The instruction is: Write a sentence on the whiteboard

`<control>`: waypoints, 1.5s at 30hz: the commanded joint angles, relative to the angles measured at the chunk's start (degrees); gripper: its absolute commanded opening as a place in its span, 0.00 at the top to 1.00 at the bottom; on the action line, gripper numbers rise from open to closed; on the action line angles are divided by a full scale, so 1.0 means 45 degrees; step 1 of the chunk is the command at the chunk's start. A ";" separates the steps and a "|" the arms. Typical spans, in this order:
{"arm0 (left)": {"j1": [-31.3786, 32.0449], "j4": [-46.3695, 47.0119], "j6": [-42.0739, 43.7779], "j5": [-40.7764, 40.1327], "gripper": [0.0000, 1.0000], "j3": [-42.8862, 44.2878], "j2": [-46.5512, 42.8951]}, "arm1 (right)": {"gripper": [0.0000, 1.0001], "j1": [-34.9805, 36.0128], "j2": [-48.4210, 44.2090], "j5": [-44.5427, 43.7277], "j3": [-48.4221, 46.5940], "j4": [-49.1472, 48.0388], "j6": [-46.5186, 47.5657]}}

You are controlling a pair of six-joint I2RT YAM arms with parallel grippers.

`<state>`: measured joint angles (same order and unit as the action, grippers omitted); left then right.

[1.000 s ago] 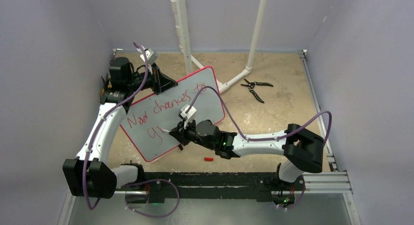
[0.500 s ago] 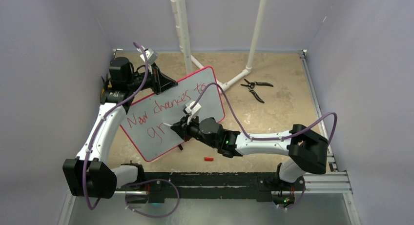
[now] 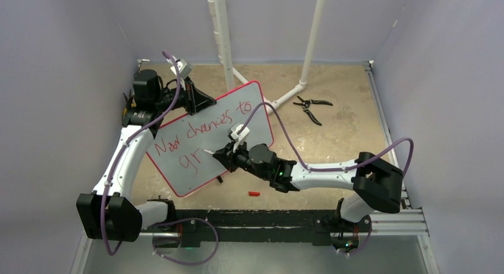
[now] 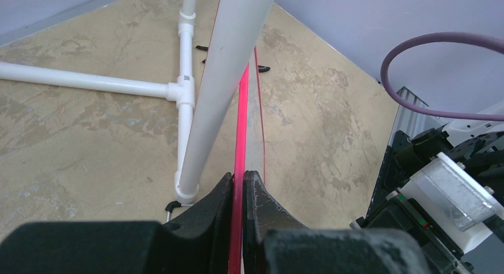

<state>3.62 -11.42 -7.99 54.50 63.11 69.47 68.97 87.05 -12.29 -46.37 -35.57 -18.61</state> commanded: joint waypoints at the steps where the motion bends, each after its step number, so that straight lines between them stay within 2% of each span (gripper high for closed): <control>1: -0.0325 0.0370 0.0227 -0.1076 1.00 -0.0138 0.0284 | 1.00 -0.0101 0.0315 0.0052 -0.0579 -0.0220 0.0085; 8: -0.0334 0.0351 0.0232 -0.1096 1.00 -0.0137 0.0284 | 1.00 -0.0112 0.0739 0.0385 -0.1038 -0.0043 0.0616; 16: -0.0335 0.0350 0.0227 -0.1096 1.00 -0.0128 0.0267 | 1.00 -0.0112 0.0663 0.0565 -0.0136 0.0747 0.0434; 23: -0.0335 0.0358 0.0227 -0.1096 1.00 -0.0138 0.0265 | 1.00 -0.0112 0.0181 -0.0041 0.0193 0.1528 0.0063; 32: -0.0335 0.0354 0.0222 -0.1096 1.00 -0.0138 0.0271 | 1.00 -0.0131 -0.0309 -0.0946 -0.0648 0.1253 0.0530; 45: -0.0335 0.0370 0.0223 -0.1095 1.00 -0.0133 0.0246 | 1.00 -0.0131 0.0258 -0.0561 -0.1353 0.0724 0.0601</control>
<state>3.60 -11.38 -7.97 54.48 63.09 69.54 68.93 87.31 -12.58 -49.82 -29.28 -16.91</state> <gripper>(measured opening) 0.078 0.115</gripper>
